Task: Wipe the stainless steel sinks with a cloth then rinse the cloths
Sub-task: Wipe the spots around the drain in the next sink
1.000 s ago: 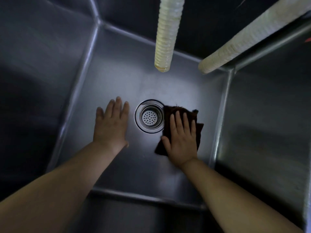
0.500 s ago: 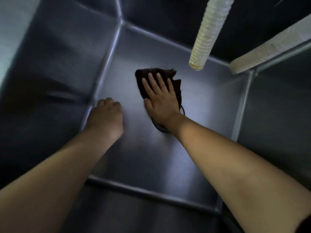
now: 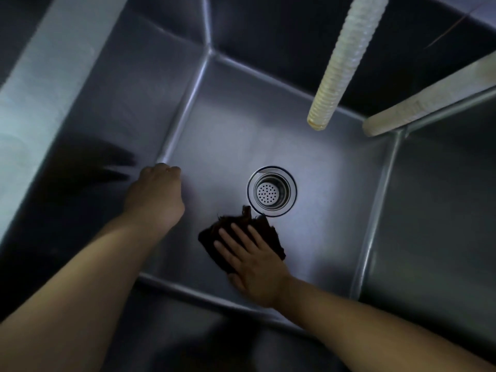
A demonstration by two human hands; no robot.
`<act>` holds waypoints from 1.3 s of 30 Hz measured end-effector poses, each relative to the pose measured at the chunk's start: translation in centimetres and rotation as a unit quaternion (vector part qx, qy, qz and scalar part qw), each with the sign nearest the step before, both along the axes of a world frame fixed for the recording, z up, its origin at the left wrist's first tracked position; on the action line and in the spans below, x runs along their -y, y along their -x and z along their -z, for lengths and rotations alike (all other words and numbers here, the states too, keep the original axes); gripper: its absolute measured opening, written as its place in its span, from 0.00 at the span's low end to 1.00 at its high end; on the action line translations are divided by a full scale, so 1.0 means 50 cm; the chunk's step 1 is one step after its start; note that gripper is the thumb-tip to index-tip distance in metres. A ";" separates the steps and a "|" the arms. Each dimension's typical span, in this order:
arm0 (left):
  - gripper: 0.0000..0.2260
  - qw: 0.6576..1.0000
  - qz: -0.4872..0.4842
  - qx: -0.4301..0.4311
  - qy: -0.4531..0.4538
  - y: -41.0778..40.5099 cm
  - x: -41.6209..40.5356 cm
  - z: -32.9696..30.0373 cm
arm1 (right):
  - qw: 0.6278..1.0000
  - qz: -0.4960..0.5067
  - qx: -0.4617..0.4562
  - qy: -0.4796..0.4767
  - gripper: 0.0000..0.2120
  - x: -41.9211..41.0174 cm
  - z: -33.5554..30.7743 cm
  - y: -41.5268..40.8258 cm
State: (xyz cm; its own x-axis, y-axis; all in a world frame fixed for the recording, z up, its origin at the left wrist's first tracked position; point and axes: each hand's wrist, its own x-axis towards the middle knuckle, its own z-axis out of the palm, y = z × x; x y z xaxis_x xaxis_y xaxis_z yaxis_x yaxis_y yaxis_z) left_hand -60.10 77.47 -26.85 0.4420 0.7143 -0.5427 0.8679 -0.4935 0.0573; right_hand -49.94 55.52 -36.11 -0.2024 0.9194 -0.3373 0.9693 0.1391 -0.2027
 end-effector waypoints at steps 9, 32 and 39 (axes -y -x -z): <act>0.12 0.999 -0.038 0.011 0.001 0.012 -0.027 0.019 | 0.999 0.017 0.037 -0.011 0.35 -0.274 0.029 -0.041; 0.12 0.995 0.090 -0.025 -0.033 -0.021 -0.025 -0.002 | 0.941 0.320 0.084 -0.065 0.32 -0.081 0.013 -0.313; 0.15 0.996 0.084 -0.019 -0.009 -0.032 -0.016 -0.010 | 0.940 0.326 0.095 -0.030 0.34 0.040 0.011 -0.124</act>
